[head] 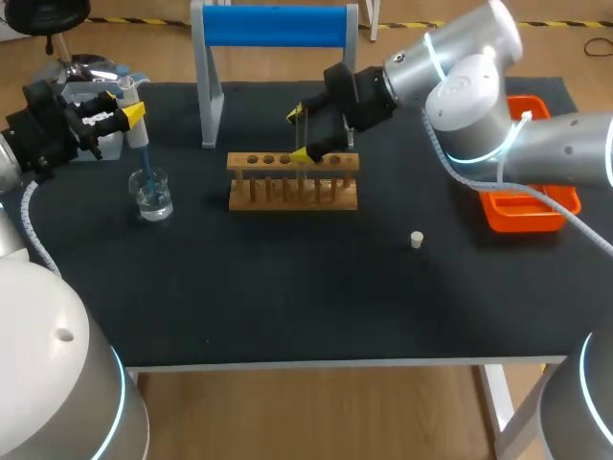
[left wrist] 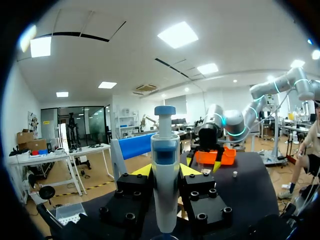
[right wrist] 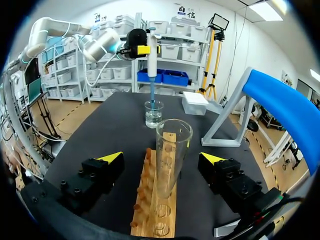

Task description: Invert the test tube, pick up the pipette, mount the tip to pipette, aspirate from beaker and dispense into the tube, eject the tip, return the pipette, and cap with the stopper.

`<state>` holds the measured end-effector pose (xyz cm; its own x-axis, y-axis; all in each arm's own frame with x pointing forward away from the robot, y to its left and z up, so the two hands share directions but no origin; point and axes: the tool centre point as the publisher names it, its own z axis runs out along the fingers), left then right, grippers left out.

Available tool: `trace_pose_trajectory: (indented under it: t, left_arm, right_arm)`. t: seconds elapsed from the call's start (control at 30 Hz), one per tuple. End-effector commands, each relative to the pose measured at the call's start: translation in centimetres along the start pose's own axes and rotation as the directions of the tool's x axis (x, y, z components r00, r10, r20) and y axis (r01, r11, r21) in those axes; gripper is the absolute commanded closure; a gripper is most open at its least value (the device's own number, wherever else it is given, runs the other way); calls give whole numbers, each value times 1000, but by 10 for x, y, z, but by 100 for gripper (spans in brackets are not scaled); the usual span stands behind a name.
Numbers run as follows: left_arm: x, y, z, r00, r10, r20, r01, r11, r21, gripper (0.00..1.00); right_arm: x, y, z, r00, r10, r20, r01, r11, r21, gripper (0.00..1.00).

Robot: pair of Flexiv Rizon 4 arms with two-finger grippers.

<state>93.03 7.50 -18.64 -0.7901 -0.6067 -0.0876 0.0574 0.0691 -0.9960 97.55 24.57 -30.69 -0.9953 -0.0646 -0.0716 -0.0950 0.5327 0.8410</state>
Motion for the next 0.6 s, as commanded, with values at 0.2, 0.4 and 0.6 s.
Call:
trace_pose_trajectory:
  t: [0.2, 0.4, 0.6]
  left_arm:
    - [0, 0, 0, 1000, 1, 0, -1, 1000, 2, 100]
    - [0, 0, 0, 1000, 1, 0, -1, 1000, 2, 100]
    - [0, -1, 0, 1000, 2, 2, -2, 1000, 2, 100]
  right_arm:
    - [-1, 1, 0, 1000, 1, -3, -1, 1000, 3, 0]
    - [-1, 1, 0, 1000, 1, -3, -1, 1000, 3, 0]
    - [-1, 1, 0, 1000, 1, -3, -1, 1000, 3, 0]
